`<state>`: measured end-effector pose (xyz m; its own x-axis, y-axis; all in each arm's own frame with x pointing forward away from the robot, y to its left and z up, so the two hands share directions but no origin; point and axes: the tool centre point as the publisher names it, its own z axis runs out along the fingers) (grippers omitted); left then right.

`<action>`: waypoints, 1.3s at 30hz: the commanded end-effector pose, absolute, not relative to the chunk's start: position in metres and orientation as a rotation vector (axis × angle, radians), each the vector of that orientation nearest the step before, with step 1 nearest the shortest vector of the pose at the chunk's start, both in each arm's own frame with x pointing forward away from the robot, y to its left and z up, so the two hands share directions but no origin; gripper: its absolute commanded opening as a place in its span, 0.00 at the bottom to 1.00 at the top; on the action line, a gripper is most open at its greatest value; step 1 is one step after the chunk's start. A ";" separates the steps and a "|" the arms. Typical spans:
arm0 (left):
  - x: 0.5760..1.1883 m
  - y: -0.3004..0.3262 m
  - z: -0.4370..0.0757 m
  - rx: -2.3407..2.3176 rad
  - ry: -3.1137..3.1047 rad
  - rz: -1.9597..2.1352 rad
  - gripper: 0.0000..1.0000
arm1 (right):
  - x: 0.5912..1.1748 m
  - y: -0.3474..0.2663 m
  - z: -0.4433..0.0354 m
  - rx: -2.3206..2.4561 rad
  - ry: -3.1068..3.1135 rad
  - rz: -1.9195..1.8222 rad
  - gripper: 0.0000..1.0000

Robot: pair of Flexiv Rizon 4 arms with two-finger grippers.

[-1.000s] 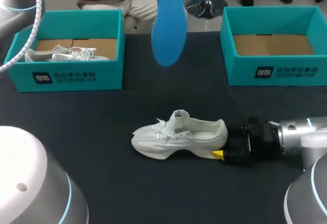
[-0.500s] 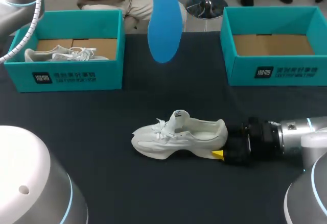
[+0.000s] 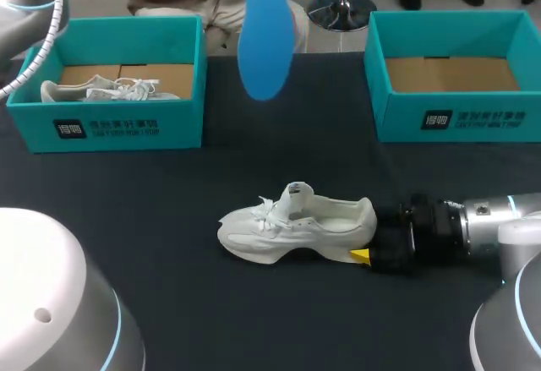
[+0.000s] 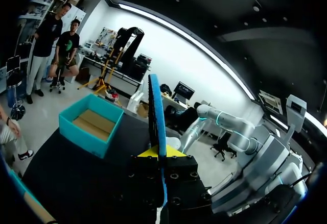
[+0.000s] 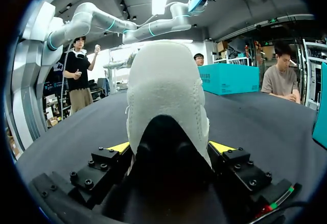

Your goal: Take the shoe out of the shoebox, open the shoe tongue, remove and reinsert the insole, then place the shoe into the shoebox

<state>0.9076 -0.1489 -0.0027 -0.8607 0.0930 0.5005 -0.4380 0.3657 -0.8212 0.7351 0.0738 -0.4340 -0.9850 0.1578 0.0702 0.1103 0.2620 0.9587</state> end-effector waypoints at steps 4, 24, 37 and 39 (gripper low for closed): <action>0.914 -0.148 -0.007 0.316 -2.156 1.509 0.00 | 0.734 0.075 -0.439 0.264 2.465 1.862 0.00; 0.910 -0.148 -0.008 0.331 -2.139 1.491 0.00 | 0.733 0.072 -0.436 0.260 2.449 1.862 1.00; 0.910 -0.148 -0.008 0.331 -2.139 1.491 0.00 | 0.731 0.062 -0.417 0.225 2.411 1.839 1.00; 0.910 -0.148 -0.008 0.331 -2.139 1.491 0.00 | 0.730 0.058 -0.413 0.227 2.399 1.828 1.00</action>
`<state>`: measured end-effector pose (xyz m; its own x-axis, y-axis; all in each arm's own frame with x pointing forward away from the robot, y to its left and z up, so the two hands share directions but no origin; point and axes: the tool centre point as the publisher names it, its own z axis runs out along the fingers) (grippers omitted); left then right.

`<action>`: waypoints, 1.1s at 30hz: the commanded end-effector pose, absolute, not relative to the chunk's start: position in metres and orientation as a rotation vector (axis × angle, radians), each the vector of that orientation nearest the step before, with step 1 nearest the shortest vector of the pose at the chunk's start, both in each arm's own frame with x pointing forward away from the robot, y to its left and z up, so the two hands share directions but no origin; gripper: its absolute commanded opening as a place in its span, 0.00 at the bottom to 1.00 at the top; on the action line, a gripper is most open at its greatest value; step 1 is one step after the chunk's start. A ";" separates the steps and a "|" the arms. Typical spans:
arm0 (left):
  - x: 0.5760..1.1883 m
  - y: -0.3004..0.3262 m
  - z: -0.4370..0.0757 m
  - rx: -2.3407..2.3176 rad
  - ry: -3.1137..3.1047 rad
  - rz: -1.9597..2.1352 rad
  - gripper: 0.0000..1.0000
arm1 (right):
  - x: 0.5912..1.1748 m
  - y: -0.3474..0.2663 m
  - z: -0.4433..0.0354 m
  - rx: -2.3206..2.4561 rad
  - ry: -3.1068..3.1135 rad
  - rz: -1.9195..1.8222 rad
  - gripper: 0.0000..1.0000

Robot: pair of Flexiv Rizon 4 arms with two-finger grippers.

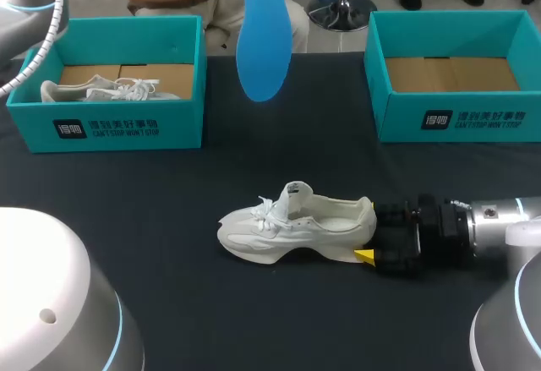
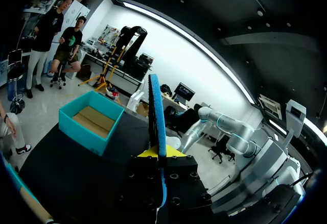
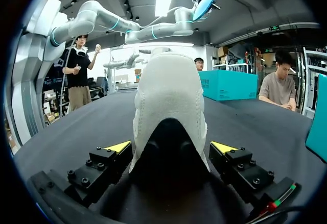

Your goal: Take the shoe out of the shoebox, open the shoe tongue, remove and reinsert the insole, then place the shoe into the shoebox

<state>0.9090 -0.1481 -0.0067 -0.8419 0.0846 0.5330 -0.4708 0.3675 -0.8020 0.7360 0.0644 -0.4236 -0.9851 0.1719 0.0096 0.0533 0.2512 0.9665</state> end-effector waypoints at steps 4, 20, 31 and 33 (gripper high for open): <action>0.910 -0.148 -0.008 0.331 -2.139 1.491 0.00 | 0.728 0.049 -0.405 0.232 2.398 1.783 1.00; 0.910 -0.148 -0.008 0.331 -2.139 1.491 0.00 | 0.730 0.034 -0.356 0.173 2.711 1.226 1.00; 0.910 -0.148 -0.008 0.331 -2.139 1.491 0.00 | 0.727 0.030 -0.332 0.196 2.843 0.865 1.00; 0.910 -0.148 -0.008 0.331 -2.139 1.491 0.00 | 0.726 0.029 -0.329 0.211 2.846 0.815 1.00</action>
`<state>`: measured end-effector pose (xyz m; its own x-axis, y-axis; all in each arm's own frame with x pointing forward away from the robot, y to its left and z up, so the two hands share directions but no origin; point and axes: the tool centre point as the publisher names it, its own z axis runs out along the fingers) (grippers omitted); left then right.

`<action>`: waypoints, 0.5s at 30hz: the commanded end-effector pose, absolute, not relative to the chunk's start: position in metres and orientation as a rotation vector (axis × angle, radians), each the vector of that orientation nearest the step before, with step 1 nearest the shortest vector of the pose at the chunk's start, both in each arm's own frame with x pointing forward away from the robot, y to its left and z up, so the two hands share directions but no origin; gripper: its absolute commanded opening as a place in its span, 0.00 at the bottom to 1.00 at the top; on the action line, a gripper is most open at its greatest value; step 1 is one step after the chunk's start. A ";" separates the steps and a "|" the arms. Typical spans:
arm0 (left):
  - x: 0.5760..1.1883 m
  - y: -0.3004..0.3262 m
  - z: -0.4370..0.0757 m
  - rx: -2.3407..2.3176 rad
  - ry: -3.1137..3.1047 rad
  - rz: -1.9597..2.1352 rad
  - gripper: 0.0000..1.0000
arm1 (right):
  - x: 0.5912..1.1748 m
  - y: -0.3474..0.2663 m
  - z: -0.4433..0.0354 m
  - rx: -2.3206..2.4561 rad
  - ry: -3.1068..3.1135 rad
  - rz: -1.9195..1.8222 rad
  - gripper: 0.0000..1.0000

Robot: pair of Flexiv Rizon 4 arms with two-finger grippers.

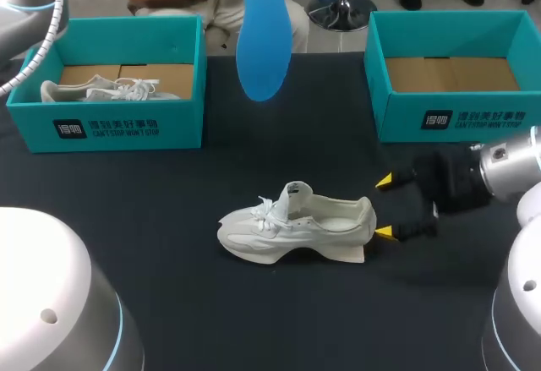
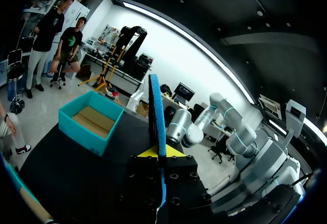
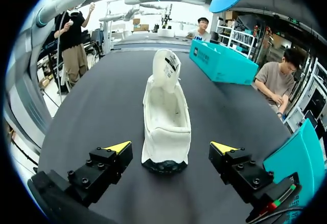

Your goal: Take the shoe out of the shoebox, open the shoe tongue, remove and reinsert the insole, then place the shoe into the shoebox

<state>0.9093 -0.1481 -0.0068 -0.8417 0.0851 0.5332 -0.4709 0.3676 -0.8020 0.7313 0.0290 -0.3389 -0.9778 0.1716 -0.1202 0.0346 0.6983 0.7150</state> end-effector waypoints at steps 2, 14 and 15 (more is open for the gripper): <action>0.910 -0.148 -0.008 0.331 -2.139 1.491 0.00 | 0.726 0.028 -0.326 0.222 2.853 0.766 1.00; 0.910 -0.148 -0.008 0.331 -2.139 1.491 0.00 | 0.725 0.022 -0.304 0.178 2.885 0.528 1.00; 0.910 -0.148 -0.008 0.331 -2.139 1.491 0.00 | 0.725 0.022 -0.304 0.167 2.891 0.502 1.00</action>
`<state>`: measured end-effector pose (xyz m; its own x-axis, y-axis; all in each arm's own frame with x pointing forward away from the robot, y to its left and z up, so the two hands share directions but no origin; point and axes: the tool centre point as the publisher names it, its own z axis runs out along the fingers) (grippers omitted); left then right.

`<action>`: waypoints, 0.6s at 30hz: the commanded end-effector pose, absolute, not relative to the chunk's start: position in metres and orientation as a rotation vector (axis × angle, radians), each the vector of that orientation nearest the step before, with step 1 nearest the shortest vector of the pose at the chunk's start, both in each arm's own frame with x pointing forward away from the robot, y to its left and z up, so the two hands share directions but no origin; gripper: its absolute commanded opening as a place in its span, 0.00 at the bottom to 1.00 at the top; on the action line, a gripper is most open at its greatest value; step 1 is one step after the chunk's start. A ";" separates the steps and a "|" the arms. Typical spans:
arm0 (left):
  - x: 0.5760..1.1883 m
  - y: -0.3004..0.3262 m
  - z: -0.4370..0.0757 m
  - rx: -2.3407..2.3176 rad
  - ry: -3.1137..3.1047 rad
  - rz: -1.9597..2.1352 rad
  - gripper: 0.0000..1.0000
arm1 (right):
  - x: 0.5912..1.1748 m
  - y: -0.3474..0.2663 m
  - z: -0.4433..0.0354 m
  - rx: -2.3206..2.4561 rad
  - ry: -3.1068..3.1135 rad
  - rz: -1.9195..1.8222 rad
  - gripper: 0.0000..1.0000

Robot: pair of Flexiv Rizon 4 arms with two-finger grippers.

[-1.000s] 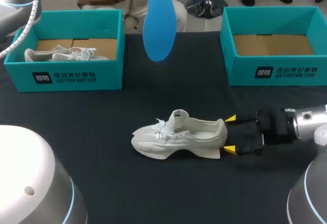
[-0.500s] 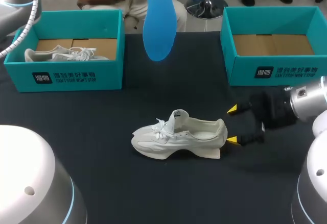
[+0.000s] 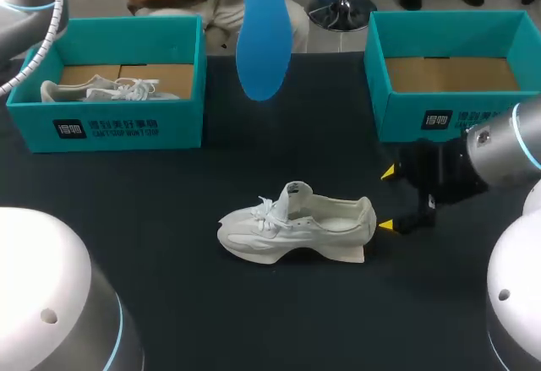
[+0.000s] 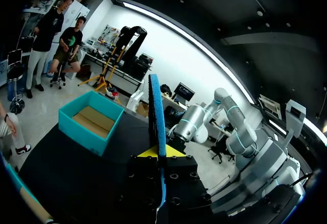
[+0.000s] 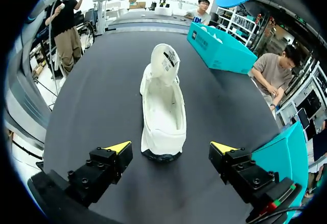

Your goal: Take the shoe out of the shoebox, open the shoe tongue, remove and reinsert the insole, then place the shoe into the shoebox

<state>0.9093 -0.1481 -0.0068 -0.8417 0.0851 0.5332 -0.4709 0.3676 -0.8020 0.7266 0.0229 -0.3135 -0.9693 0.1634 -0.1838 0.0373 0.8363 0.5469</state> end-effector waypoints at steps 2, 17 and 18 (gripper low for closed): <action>0.910 -0.148 -0.008 0.331 -2.139 1.491 0.00 | 0.725 0.021 -0.303 0.154 2.901 0.466 1.00; 0.910 -0.148 -0.008 0.331 -2.139 1.491 0.00 | 0.726 0.000 -0.305 0.094 2.917 0.168 1.00; 0.910 -0.148 -0.008 0.331 -2.139 1.491 0.00 | 0.726 -0.001 -0.305 0.090 2.914 0.149 1.00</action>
<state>0.9093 -0.1481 -0.0068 -0.8417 0.0851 0.5333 -0.4709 0.3676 -0.8019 0.7265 -0.0027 -0.3070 -0.9743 0.0719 -0.2133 0.0063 0.9560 0.2935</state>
